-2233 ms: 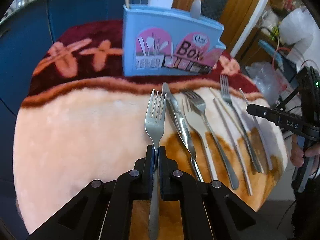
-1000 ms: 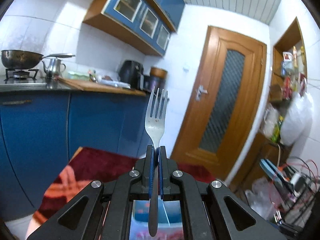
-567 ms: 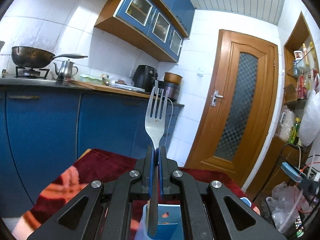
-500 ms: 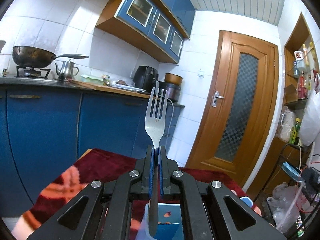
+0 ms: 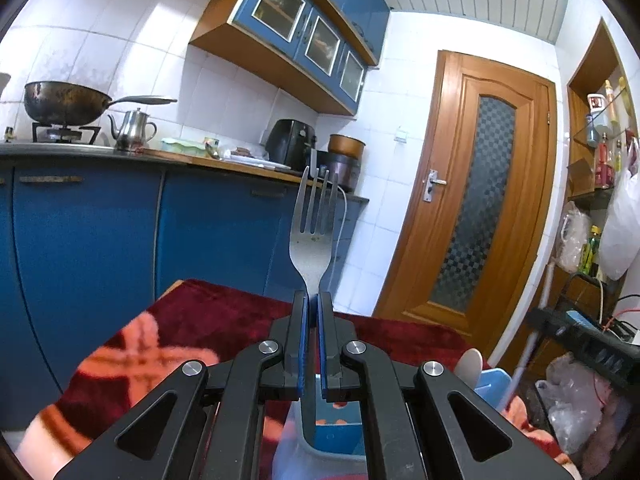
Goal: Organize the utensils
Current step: 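Release the fork into the caddy with the left tool while the right tool releases the chopstick, then lower the left tool onto a silver knife and grasp it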
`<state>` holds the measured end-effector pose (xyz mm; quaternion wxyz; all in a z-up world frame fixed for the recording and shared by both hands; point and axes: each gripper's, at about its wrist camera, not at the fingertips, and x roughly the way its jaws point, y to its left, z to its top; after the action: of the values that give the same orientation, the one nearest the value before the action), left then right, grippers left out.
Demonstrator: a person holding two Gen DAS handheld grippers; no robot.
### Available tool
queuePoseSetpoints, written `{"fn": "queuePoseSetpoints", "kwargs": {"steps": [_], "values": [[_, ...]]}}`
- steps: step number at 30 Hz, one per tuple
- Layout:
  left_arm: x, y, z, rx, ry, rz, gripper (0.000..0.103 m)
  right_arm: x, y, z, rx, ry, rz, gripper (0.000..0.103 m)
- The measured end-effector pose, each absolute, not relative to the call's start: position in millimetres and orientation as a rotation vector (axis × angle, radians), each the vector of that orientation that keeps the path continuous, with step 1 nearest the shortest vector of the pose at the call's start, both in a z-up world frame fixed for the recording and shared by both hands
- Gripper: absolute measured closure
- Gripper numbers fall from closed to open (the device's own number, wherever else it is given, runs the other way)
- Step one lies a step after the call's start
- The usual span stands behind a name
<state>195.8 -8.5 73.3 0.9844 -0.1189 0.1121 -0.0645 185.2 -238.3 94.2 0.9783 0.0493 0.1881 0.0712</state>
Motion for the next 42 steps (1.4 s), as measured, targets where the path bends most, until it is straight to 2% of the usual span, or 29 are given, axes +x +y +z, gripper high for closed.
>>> {"fn": "queuePoseSetpoints", "kwargs": {"steps": [3, 5, 7, 8, 10, 13, 31, 37, 42], "values": [[195.8, -10.1, 71.1, -0.233, 0.259, -0.159, 0.099, 188.2, -238.9, 83.1, 0.120, 0.415, 0.156, 0.096], [195.3, -11.1, 69.6, -0.230, 0.286, -0.177, 0.099, 187.5, -241.1, 79.5, 0.141, 0.422, 0.166, 0.088], [193.0, -11.9, 69.0, -0.226, 0.304, -0.183, 0.097, 183.0, -242.4, 77.7, 0.157, 0.417, 0.174, 0.071], [191.1, -11.6, 69.3, -0.224, 0.307, -0.184, 0.096, 179.6, -244.1, 77.2, 0.165, 0.410, 0.177, 0.070], [186.3, -10.2, 70.4, -0.225, 0.307, -0.184, 0.087, 175.6, -245.5, 78.5, 0.173, 0.406, 0.180, 0.070], [178.5, -8.2, 73.8, -0.228, 0.307, -0.195, 0.080, 166.8, -249.0, 80.9, 0.188, 0.397, 0.187, 0.069], [130.6, -16.7, 85.2, -0.113, 0.454, -0.196, 0.078, 110.7, -264.7, 81.0, 0.252, 0.460, 0.205, 0.058], [116.8, -18.9, 78.5, -0.074, 0.540, -0.196, 0.073, 95.7, -271.6, 68.3, 0.298, 0.524, 0.229, 0.055], [109.5, -20.7, 64.6, -0.041, 0.626, -0.198, 0.073, 88.8, -276.6, 50.9, 0.332, 0.606, 0.241, 0.055]]}}
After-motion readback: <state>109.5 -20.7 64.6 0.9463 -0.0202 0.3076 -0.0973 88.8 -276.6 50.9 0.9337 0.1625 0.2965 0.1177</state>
